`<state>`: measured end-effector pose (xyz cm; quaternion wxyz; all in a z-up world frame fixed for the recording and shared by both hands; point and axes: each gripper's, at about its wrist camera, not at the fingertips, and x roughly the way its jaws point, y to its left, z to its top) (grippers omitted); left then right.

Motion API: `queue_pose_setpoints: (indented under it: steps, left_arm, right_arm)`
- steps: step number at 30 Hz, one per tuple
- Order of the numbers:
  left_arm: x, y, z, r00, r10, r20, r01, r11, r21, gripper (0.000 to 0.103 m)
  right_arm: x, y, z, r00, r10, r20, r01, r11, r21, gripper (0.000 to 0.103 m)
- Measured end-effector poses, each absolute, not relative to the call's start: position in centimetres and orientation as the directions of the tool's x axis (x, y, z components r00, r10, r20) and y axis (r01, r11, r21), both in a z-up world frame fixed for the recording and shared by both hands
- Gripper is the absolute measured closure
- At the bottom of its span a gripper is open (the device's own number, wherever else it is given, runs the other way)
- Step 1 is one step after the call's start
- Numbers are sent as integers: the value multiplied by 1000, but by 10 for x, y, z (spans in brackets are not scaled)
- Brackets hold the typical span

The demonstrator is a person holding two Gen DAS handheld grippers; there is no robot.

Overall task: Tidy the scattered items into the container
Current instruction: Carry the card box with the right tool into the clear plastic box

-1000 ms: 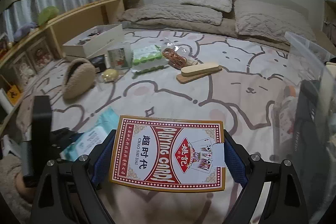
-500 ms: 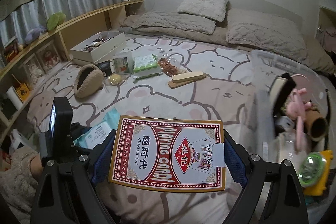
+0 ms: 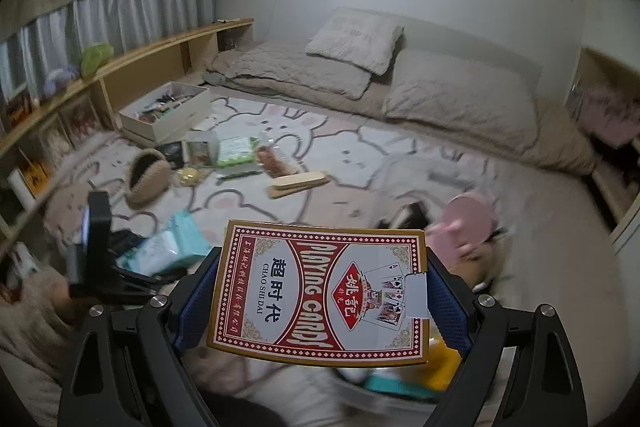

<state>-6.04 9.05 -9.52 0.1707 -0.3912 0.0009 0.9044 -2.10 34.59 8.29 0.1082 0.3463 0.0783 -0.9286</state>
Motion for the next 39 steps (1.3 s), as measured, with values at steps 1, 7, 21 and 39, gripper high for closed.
queue_pose_setpoints:
  steps: [1,7,21,39]
  left_arm:
    - [-61,94,-92,-635,318,-704,-316,-939,-140,25]
    - [-66,109,-67,-639,367,-676,-339,-923,-181,25]
    - [-70,160,-25,-651,418,-634,-406,-897,-175,25]
    - [-108,219,5,-583,554,-594,-514,-818,-258,25]
  right_arm:
    - [-21,350,85,-738,-137,-661,255,-963,-86,11]
    - [-34,369,73,-705,-51,-708,261,-946,-192,11]
    - [-71,397,0,-516,32,-856,490,-809,-326,11]
    - [-79,378,-24,-415,-34,-909,759,-564,-325,0]
